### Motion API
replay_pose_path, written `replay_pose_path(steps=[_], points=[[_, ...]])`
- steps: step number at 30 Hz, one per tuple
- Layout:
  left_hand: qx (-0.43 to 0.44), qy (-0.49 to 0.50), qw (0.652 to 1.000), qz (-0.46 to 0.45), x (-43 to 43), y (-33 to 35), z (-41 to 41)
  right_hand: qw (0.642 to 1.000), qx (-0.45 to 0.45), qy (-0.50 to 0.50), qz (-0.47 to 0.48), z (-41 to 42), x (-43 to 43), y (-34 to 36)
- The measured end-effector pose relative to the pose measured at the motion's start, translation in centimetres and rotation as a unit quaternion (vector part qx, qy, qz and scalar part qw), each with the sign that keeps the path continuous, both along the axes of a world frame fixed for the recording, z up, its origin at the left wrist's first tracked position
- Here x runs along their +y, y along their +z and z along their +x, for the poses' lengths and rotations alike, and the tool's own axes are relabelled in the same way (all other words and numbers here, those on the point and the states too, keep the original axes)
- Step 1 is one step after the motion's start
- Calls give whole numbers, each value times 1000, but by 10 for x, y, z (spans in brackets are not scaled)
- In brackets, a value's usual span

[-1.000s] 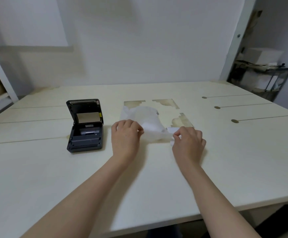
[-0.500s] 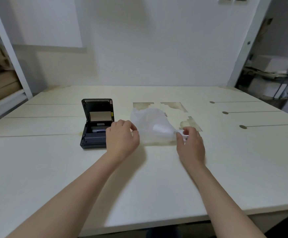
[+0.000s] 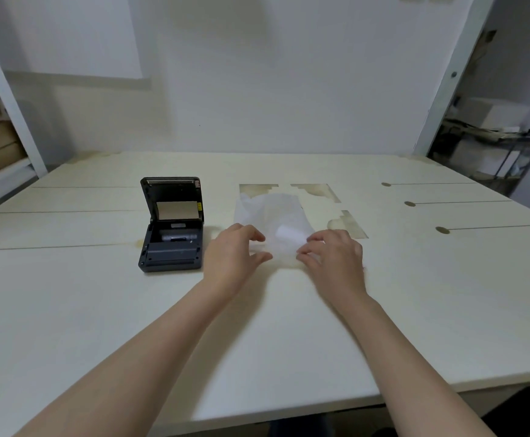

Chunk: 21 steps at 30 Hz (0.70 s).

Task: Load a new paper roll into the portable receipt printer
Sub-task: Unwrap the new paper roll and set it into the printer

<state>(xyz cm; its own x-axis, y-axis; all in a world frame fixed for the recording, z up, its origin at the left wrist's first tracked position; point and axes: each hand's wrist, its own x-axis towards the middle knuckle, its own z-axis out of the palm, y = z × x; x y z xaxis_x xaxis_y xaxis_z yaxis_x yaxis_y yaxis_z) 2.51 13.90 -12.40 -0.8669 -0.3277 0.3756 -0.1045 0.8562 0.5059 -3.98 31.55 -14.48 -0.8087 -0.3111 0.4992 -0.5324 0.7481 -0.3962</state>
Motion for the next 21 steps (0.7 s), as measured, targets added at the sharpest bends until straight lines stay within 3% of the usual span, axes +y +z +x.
replay_pose_path(steps=[5,9,14,21], points=[[52,7,999,-2,-8,-1,9,996,-26,-82,-25,1,-3,6],[32,30,999,5,-12,-1,12,992,-38,-117,-5,4,-9,9],[-14,46,999,18,-15,5,12,989,-118,-13,-89,3,-2,11],[-10,52,998,38,3,18,0,979,-163,-32,-121,0,3,26]])
